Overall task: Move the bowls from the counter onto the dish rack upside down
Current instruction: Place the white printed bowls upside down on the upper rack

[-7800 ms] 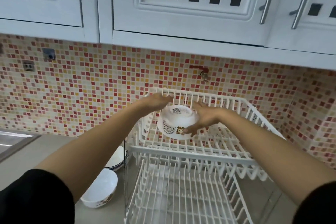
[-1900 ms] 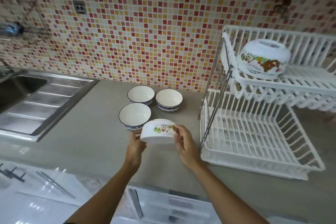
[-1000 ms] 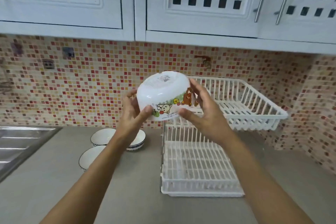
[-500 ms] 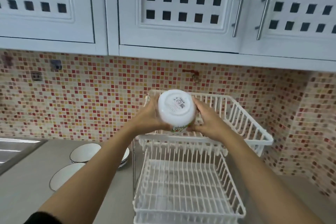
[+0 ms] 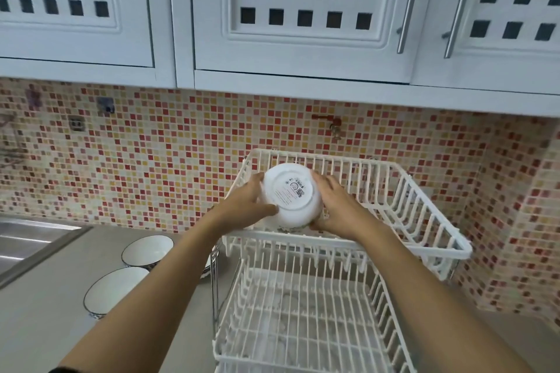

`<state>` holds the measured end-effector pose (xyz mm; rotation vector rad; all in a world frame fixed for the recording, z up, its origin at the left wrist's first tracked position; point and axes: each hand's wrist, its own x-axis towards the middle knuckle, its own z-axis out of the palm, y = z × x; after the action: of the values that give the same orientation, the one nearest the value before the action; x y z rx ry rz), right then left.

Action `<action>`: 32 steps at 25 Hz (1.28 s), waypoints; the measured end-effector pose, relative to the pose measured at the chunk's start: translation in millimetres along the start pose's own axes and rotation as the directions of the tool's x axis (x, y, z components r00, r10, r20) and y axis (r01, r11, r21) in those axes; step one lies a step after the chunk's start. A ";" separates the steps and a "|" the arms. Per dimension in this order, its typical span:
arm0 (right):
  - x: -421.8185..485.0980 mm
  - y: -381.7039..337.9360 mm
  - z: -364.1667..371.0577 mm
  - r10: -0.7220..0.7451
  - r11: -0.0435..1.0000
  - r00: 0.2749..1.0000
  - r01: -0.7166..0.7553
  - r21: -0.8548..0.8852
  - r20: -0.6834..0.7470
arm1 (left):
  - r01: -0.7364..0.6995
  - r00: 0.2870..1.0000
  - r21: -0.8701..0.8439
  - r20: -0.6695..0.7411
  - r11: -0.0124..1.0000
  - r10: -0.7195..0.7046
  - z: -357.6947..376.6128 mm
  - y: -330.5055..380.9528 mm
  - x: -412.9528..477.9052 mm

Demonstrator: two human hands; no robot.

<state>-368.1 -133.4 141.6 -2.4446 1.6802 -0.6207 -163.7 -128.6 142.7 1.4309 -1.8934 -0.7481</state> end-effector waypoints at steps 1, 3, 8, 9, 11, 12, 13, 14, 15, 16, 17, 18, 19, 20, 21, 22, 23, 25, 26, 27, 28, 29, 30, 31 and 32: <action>0.5 -1.0 0.6 0.009 1.000 1.000 -0.009 -0.005 0.004 | -0.011 1.000 0.047 -0.005 0.999 0.011 0.4 0.8 -0.5; 0.2 -3.5 0.2 0.016 1.000 1.000 -0.016 -0.002 0.007 | -0.036 0.999 0.109 0.003 0.993 0.035 0.3 2.1 -1.1; -10.3 -18.0 -10.5 0.062 0.998 0.998 -0.062 0.004 -0.019 | -0.058 0.995 0.076 -0.077 0.995 0.063 -10.0 3.4 -7.6; -11.8 -24.9 -13.2 0.078 0.997 0.996 -0.077 0.006 -0.038 | -0.079 0.989 0.050 -0.119 0.996 0.085 -15.3 3.0 -10.2; -14.3 -42.8 -18.0 0.096 0.995 0.992 -0.096 0.001 -0.084 | -0.123 0.979 0.026 -0.159 0.992 0.125 -28.5 3.1 -17.1; -15.5 -53.2 -19.0 0.092 0.996 0.991 -0.093 -0.004 -0.102 | -0.133 0.978 0.025 -0.162 0.991 0.135 -36.0 2.6 -20.9; -17.2 -65.8 -18.4 0.083 0.996 0.989 -0.084 -0.006 -0.122 | -0.136 0.977 0.027 -0.162 0.990 0.139 -45.0 1.0 -26.3; -18.4 -79.6 -15.5 0.074 0.997 0.987 -0.075 -0.002 -0.140 | -0.138 0.976 0.035 -0.165 0.990 0.142 -54.7 -2.1 -32.5; -19.1 -94.4 -10.4 0.062 0.998 0.986 -0.061 0.011 -0.156 | -0.134 0.976 0.047 -0.168 0.990 0.140 -64.8 -6.6 -39.9; -19.2 -109.7 -3.5 0.053 0.998 0.985 -0.048 0.030 -0.163 | -0.130 0.975 0.063 -0.172 0.990 0.139 -74.9 -13.0 -47.6; -18.5 -125.5 5.5 0.043 0.998 0.986 -0.035 0.051 -0.163 | -0.126 0.975 0.080 -0.173 0.989 0.138 -85.0 -21.0 -55.7; -16.7 -141.5 16.7 0.033 0.998 0.986 -0.023 0.066 -0.162 | -0.120 0.976 0.097 -0.171 0.988 0.135 -95.1 -30.5 -64.4; -14.6 -155.4 28.3 0.022 0.997 0.986 -0.010 0.073 -0.167 | -0.114 0.977 0.112 -0.167 0.987 0.132 -103.4 -39.9 -72.2; -11.8 -167.9 40.3 0.007 0.998 0.984 0.006 0.069 -0.180 | -0.109 0.977 0.129 -0.167 0.986 0.130 -110.6 -49.9 -79.7; -8.8 -182.9 54.8 -0.014 0.998 0.981 0.025 0.057 -0.192 | -0.095 0.978 0.149 -0.169 0.984 0.120 -119.0 -63.0 -88.5; -5.8 -196.6 70.2 -0.034 0.998 0.980 0.043 0.041 -0.198 | -0.074 0.980 0.168 -0.168 0.983 0.102 -126.3 -77.5 -96.1; -3.7 -209.8 86.6 -0.051 0.998 0.980 0.057 0.027 -0.194 | -0.051 0.983 0.189 -0.163 0.981 0.083 -132.0 -93.7 -102.6; 0.7 -232.0 123.1 -0.072 0.997 0.986 0.077 0.027 -0.150 | 0.007 0.991 0.232 -0.134 0.973 0.025 -139.7 -131.1 -112.6; 3.3 -240.5 142.0 -0.069 0.997 0.992 0.073 0.036 -0.110 | 0.043 0.993 0.253 -0.119 0.966 -0.013 -141.1 -151.5 -115.9; 6.0 -246.0 159.6 -0.056 0.997 0.996 0.058 0.041 -0.067 | 0.079 0.993 0.270 -0.104 0.960 -0.053 -140.8 -170.6 -117.8; 9.8 -250.7 178.2 -0.036 0.998 0.999 0.038 0.048 -0.023 | 0.121 0.991 0.276 -0.093 0.953 -0.099 -140.4 -190.7 -120.0; 13.0 -253.2 196.2 -0.018 0.998 1.000 0.017 0.054 0.013 | 0.158 0.986 0.280 -0.089 0.947 -0.138 -138.6 -210.2 -122.6; 15.7 -253.2 211.1 -0.006 0.998 0.999 0.004 0.064 0.042 | 0.187 0.982 0.288 -0.086 0.939 -0.169 -135.6 -226.8 -123.3; 21.7 -255.3 231.4 -0.003 0.996 0.996 -0.005 0.086 0.089 | 0.230 0.973 0.296 -0.081 0.927 -0.216 -134.0 -248.4 -124.4; 29.5 -255.5 251.3 0.006 0.993 0.991 -0.021 0.115 0.135 | 0.271 0.963 0.308 -0.074 0.912 -0.261 -132.1 -269.0 -123.2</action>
<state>-39.0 -97.5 1.5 -2.3365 1.5630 -0.5231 125.1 -83.3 3.0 1.9191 -1.8763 -0.5542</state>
